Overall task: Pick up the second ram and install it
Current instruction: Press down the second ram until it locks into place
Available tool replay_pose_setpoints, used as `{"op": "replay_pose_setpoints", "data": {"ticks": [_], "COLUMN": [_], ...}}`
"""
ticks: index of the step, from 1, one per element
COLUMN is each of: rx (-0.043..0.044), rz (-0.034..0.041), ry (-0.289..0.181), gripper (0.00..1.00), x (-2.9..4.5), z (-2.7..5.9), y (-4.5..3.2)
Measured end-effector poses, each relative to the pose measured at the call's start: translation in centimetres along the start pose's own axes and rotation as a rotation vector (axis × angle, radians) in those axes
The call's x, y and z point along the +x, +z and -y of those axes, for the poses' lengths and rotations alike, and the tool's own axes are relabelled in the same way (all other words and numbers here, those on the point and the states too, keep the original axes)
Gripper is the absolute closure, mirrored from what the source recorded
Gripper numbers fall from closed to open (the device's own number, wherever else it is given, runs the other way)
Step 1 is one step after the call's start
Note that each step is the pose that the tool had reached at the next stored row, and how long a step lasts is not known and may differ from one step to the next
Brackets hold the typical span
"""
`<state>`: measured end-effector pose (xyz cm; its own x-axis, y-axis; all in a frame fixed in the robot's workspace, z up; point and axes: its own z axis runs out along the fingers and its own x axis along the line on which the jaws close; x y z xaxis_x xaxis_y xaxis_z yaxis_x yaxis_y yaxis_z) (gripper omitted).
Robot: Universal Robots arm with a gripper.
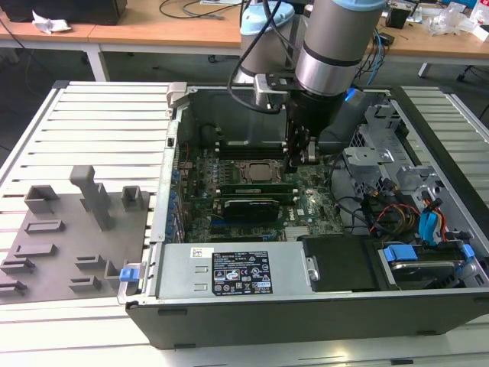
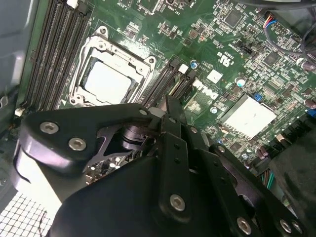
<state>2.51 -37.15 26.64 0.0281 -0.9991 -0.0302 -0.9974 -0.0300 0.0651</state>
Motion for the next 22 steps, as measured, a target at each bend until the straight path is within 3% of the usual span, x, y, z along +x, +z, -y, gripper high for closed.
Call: {"op": "replay_pose_setpoints", "data": {"ticks": [4,9,22], "rx": [0.0001,0.0004,0.0003], "rz": [0.0005,0.0095,0.0095], "ry": [0.000,-0.001,-0.001], "gripper": [0.89,0.89,0.89], "x": [0.49,0.51,0.55], "z": [0.07,0.17,0.28], "y": [0.72,1.49,2.91]}}
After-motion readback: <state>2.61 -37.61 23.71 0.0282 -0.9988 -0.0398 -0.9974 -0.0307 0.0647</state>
